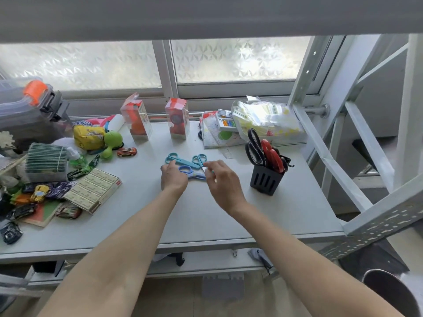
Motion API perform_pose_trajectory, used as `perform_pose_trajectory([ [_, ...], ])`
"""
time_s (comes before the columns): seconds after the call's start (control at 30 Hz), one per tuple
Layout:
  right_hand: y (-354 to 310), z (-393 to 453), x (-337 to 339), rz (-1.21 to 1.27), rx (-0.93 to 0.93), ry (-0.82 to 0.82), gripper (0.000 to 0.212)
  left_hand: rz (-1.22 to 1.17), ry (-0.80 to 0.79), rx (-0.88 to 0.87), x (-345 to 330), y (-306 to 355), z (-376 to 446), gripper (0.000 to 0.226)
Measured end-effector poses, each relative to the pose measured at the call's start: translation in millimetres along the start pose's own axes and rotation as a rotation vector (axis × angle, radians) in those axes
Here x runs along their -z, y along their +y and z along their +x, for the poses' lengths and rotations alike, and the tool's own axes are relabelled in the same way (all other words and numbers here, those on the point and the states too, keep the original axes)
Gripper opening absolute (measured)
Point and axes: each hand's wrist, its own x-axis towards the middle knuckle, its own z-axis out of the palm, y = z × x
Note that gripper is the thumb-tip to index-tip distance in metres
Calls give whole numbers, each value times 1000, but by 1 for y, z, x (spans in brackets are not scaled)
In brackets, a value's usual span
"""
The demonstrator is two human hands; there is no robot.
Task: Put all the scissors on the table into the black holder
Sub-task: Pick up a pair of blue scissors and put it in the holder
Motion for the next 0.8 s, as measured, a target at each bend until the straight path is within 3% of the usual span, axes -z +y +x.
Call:
perform_pose_trajectory([
  [0.13, 4, 28, -27, -163, -120, -363, 45, 39, -54, -10, 3, -4, 5, 57],
  [0.23, 5, 34, -40, -264, -147, -475, 46, 39, -78, -61, 5, -4, 5, 48],
  [0.33, 4, 30, -46, -302, -149, -442, 41, -3, -108, -43, 6, -6, 5, 46],
  [0.43, 3, 16, -48, -289, -141, -406, 45, -119, -160, 22, 6, -7, -2, 17],
  [0.6, 10, -16, -37, -238, -92, -285, 48, -311, -451, 86, 17, -7, -22, 19],
  [0.8, 22, -47, -1, -107, -84, -124, 32, -282, -735, -103, 29, 22, -47, 18],
])
